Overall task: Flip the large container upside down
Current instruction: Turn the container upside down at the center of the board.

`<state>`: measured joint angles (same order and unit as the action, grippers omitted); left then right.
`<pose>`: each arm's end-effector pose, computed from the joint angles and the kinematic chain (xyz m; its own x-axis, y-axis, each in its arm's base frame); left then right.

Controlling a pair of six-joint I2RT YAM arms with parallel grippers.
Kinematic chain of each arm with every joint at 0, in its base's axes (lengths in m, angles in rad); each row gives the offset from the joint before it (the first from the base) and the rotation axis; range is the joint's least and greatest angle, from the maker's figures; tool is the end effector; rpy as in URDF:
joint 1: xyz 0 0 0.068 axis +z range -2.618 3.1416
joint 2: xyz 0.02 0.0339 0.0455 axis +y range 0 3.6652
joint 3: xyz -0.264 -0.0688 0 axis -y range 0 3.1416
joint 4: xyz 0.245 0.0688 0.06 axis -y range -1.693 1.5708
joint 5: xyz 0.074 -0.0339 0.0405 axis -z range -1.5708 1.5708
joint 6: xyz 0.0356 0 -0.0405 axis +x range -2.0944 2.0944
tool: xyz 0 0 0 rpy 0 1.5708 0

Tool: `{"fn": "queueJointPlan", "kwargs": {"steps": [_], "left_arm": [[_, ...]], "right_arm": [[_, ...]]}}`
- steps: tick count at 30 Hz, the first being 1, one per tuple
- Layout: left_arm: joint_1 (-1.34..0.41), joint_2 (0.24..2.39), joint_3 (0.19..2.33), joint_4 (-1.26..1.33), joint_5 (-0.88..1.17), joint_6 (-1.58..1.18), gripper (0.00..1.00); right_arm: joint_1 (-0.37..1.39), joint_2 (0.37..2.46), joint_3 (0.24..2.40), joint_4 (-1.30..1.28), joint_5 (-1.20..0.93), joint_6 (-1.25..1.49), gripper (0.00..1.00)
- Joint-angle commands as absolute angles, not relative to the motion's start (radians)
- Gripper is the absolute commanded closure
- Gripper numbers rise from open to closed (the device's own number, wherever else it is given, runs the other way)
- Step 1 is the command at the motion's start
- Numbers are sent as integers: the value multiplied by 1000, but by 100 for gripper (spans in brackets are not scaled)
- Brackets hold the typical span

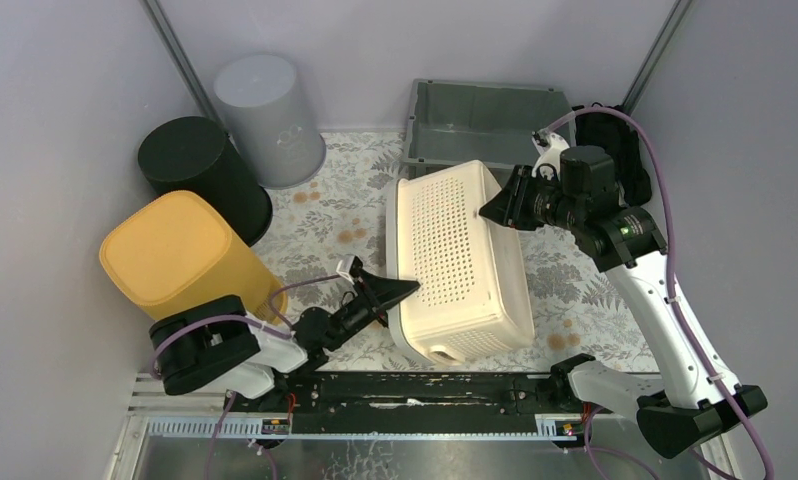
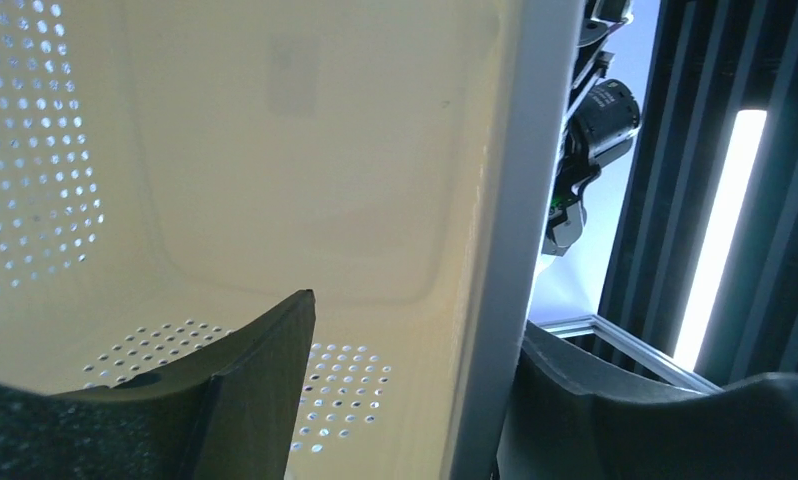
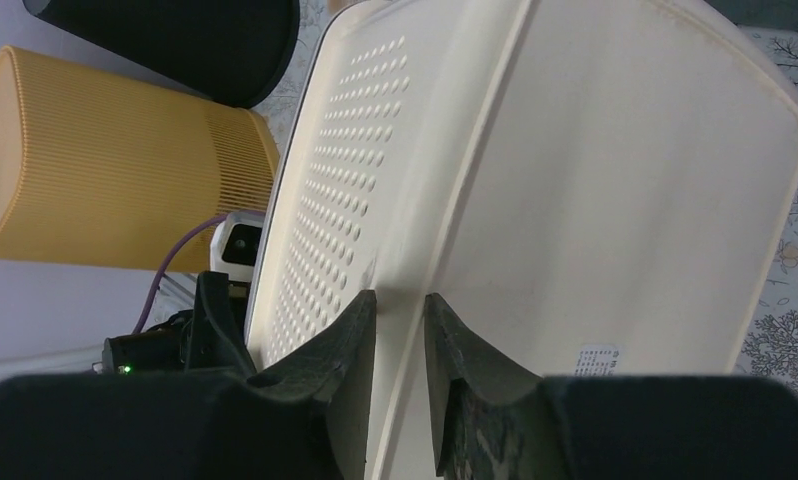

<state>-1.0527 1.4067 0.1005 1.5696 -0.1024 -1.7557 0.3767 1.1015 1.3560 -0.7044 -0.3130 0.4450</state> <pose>0.1044 -0.1759 0.1817 -0.8251 -0.5269 0.2037 -0.0232 -0.3287 -0.9442 0.2003 0.0910 0.4218 -0.6266 0.1925 -0.7552 -0.3745 0.7753 0.5085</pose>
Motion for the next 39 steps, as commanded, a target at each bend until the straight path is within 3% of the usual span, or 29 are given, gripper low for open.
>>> {"fn": "queueJointPlan", "kwargs": {"steps": [1,8,23,39], "left_arm": [[-1042,1531,74,1614,-4,-1747,33],[-1038,1654,106,1614,73,-1755,33],[-1020,1673,120,1611,110,-1714,34],[-1016,1572,186,1358,142,-1566,37]], "right_arm": [[372,1111,1322,-808,-341,406,70],[374,1120,1315,-798,-364,396,73],[373,1126,1267,-767,-365,393,74],[373,1096,1217,-758,-370,390,64]]}}
